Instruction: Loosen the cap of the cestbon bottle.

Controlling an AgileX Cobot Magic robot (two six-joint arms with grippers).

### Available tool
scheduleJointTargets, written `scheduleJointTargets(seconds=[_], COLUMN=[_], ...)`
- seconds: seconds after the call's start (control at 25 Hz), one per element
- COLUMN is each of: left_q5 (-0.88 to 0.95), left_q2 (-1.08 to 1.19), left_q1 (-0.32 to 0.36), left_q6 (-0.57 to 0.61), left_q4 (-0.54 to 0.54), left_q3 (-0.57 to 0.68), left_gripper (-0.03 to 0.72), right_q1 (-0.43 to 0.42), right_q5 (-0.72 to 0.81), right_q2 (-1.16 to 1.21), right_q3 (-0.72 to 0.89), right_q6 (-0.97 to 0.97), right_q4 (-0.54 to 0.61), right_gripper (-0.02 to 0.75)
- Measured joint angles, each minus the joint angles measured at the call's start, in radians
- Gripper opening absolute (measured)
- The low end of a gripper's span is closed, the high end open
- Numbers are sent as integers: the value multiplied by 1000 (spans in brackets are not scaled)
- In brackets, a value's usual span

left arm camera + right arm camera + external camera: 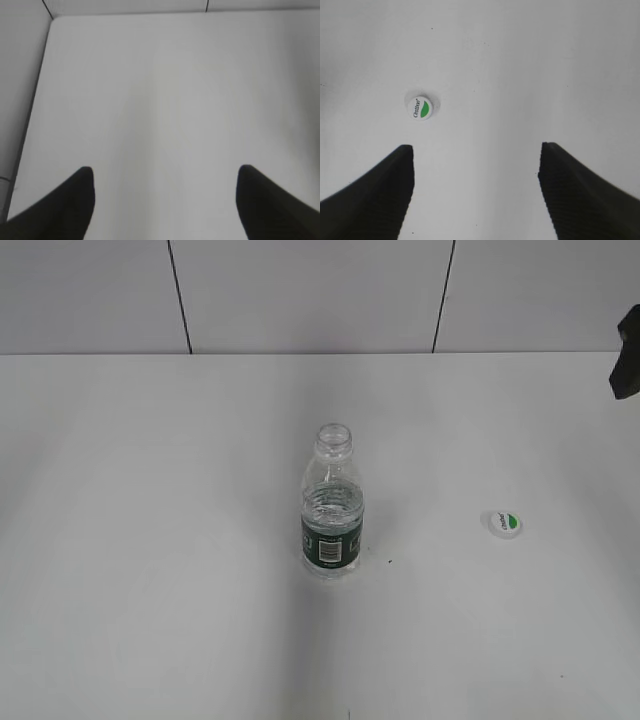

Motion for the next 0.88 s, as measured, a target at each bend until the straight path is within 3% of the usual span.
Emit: scheduleJointTargets(seconds=[0.2, 0.64, 0.88], left_q5=[6, -106, -130], left_q2=[-186, -595, -755], left_q1=[0, 0, 0], left_q6=[5, 8, 8], left_q4=[-1, -4, -14], left_q3=[83, 436, 564], left_gripper=[523, 521, 521], right_q1=[0, 0, 0], right_q5=[1, 18, 46], right_q2=[-38, -51, -51], right_q3=[0, 0, 0], right_q6=[0, 0, 0], right_q4=[3, 3, 3], right_gripper=[592, 592, 592])
